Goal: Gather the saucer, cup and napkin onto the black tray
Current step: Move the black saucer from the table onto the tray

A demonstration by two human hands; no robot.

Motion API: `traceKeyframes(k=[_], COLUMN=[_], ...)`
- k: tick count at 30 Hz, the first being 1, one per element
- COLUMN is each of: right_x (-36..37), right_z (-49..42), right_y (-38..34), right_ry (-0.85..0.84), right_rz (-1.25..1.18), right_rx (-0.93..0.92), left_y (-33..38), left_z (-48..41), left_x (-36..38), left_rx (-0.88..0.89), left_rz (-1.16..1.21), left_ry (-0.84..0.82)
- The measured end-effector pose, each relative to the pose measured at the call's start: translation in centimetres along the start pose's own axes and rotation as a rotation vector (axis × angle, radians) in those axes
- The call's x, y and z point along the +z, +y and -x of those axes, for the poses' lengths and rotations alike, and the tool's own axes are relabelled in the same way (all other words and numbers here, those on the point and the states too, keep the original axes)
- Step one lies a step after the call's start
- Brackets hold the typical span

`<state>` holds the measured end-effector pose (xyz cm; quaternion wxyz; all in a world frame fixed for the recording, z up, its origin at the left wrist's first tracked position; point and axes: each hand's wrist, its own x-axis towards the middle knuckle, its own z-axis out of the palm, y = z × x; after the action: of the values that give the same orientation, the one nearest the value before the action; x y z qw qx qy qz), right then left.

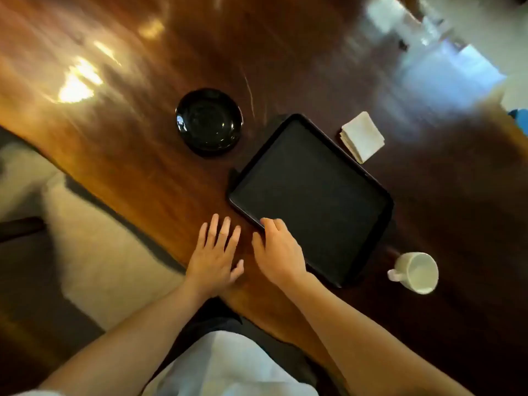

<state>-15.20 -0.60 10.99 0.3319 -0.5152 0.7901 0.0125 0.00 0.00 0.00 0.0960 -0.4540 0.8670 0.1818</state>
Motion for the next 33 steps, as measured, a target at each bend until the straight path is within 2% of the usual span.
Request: traceKeyframes(k=[6,9,14,18,21,28,33], right_x=[-1.0,-2.1,-2.4,-3.0,-3.3,-1.9,-2.4], right_z=[-7.1,-10.4,-15.1,-17.3,-18.6,-20.8,-19.7], right_y=[-4.2,-6.5,-8.7,-10.1,-11.5,-12.2,-11.6], right_ry=[0.036,0.092,0.082,-0.081,-0.12,-0.149,-0.222], right_rz=[-0.023,-0.093,-0.354,-0.651,-0.825,-0.922,-1.164], right_rx=[-0.172,-0.192,-0.024,0.271,0.44,0.581,0.436], left_y=[-0.6,-0.8,-1.0,-0.9,-0.8,-0.9,-0.9], left_z=[-0.7,-0.6,-0.6,-0.8,-0.8,-0.7,-0.7], left_x=[1.1,1.1,1.5,1.9,2.0,2.0,2.0], left_rx=[0.049,0.062,0.065,0.066,0.068,0.07,0.057], left_rz=[0.061,0.047,0.056,0.055,0.044,0.042,0.04], left_ry=[0.038,0.046,0.058,0.061,0.079,0.073,0.048])
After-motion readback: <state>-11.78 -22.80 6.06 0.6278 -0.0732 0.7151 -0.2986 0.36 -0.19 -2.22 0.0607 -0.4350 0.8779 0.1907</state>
